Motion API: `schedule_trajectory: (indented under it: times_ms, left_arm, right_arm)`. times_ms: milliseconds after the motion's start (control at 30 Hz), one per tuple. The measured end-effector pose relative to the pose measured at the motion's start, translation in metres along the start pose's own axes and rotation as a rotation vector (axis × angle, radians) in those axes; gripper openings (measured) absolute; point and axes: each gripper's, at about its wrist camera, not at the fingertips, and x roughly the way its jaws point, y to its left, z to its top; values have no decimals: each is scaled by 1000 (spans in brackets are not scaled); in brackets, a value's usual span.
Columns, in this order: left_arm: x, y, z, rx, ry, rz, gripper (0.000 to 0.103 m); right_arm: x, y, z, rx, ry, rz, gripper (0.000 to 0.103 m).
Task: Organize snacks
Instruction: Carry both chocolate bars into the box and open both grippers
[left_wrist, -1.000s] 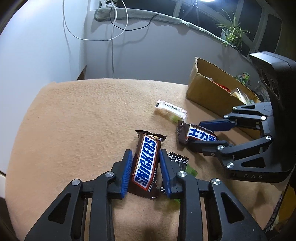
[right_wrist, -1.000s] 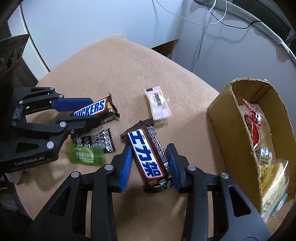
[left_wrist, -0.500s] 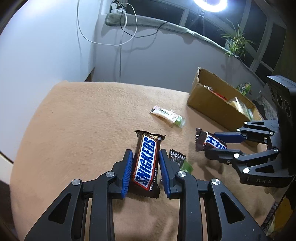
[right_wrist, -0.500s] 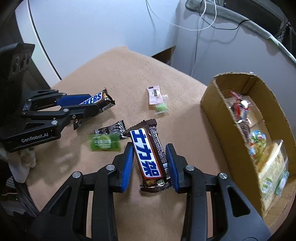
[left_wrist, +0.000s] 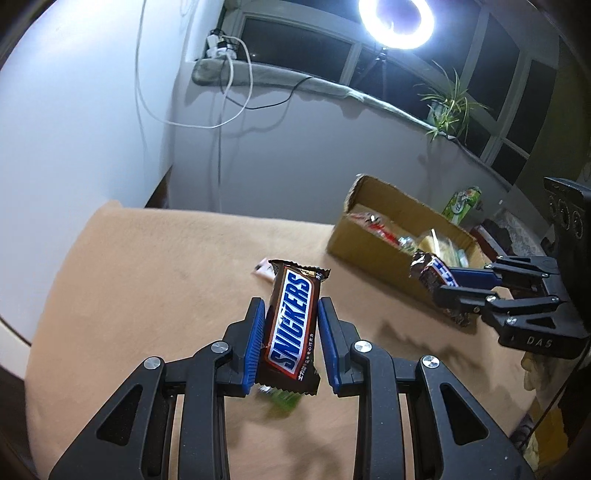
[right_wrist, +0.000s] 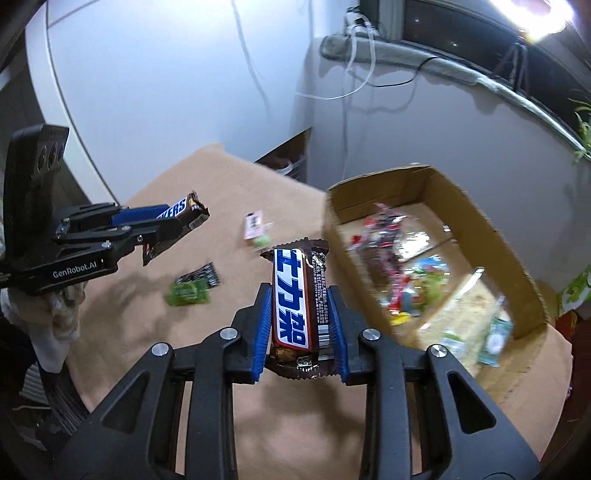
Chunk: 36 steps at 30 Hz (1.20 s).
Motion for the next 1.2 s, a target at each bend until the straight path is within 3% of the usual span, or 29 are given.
schedule_trajectory:
  times_ms: [433,833,1200]
  left_arm:
    - [27,-57,42,72,-23,-67,28]
    - [67,-105,62,122,5,-122,28]
    - [99,-125,65,140,44,-130,28]
  right_arm:
    - [-27,-67,7,87,-47,-62,30]
    - [-7,-122,19,155,-33,-78,30]
    - [14,-151,17,193,-6,-78,30]
